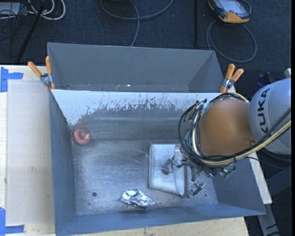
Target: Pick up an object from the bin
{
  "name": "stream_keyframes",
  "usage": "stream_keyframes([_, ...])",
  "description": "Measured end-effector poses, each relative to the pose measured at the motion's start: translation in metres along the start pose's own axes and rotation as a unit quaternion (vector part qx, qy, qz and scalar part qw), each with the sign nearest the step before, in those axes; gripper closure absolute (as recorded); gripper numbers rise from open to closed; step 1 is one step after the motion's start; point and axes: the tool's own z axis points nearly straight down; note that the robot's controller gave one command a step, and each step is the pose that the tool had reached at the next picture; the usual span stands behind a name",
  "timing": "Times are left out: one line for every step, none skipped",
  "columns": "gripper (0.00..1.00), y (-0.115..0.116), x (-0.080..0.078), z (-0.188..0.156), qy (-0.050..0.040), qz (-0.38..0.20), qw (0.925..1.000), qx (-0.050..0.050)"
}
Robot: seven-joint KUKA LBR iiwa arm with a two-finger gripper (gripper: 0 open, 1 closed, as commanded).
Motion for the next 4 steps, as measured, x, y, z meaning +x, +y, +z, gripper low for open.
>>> stream_keyframes([1.0, 0.002, -0.007, -0.001, -0.0099, -0.002, 0.9999, 0.002])
stream_keyframes([1.0, -0.035, 0.027, -0.211, -0.0018, 0.05, 0.9987, -0.002])
stream_keyframes([1.0, -0.01, 0.038, -0.053, 0.005, 0.062, 0.998, -0.009])
stream_keyframes([1.0, -0.054, 0.084, -0.071, 0.0016, 0.019, 0.9998, -0.005])
